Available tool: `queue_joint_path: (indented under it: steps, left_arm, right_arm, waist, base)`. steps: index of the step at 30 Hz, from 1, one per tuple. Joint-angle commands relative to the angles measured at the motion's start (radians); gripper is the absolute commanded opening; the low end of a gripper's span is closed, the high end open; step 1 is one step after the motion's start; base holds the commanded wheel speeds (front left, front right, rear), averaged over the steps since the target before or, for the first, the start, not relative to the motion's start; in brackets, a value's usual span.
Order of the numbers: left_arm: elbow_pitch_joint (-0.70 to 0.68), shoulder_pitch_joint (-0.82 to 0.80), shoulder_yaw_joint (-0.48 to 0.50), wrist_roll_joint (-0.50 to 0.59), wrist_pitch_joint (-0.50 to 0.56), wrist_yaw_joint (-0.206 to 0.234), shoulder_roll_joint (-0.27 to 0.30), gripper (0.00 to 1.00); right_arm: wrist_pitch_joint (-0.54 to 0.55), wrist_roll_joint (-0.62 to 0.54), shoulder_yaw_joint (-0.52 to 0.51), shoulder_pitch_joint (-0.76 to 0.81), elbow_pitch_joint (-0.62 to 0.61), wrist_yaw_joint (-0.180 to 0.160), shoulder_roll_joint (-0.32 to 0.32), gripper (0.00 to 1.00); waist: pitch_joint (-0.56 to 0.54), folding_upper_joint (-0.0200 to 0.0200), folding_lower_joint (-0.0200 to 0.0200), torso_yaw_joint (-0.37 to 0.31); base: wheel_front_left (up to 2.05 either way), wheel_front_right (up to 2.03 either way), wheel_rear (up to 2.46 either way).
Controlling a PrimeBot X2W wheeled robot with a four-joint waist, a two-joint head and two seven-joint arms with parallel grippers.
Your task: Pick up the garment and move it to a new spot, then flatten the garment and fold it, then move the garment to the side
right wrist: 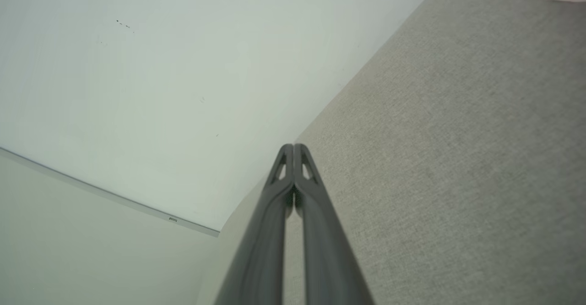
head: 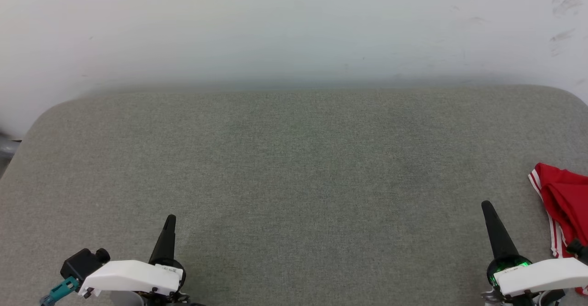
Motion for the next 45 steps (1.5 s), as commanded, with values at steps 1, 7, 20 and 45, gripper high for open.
queue_joint_path:
  steps: [1, 7, 20, 45]
  left_arm:
    - [-0.011, -0.025, 0.009, -0.028, 0.008, -0.007, -0.002, 0.0]
    - [-0.012, -0.031, 0.019, -0.089, 0.025, -0.013, -0.005, 0.0]
    - [-0.012, -0.041, 0.04, -0.21, 0.058, -0.023, -0.011, 0.0]
    - [-0.011, -0.057, 0.073, -0.408, 0.114, -0.042, -0.021, 0.0]
  right_arm:
    - [0.003, 0.033, -0.001, -0.024, -0.001, 0.0, -0.008, 0.0]
    - [0.009, 0.099, -0.003, -0.039, 0.015, 0.0, -0.007, 0.0]
    - [0.022, 0.23, -0.006, -0.064, 0.049, 0.0, -0.006, 0.0]
    - [0.043, 0.443, -0.014, -0.109, 0.105, 0.0, -0.002, 0.0]
  waist:
    - [0.0, 0.0, -0.0001, 0.0]
    - [0.001, 0.0, -0.0001, 0.0]
    - [0.002, 0.0, -0.0001, 0.001]
    - [0.005, 0.0, -0.0002, 0.002]
  base:
    - [0.0, 0.0, 0.0]
    - [0.0, 0.0, 0.0]
    - [0.0, 0.0, 0.0]
    - [0.0, 0.0, 0.0]
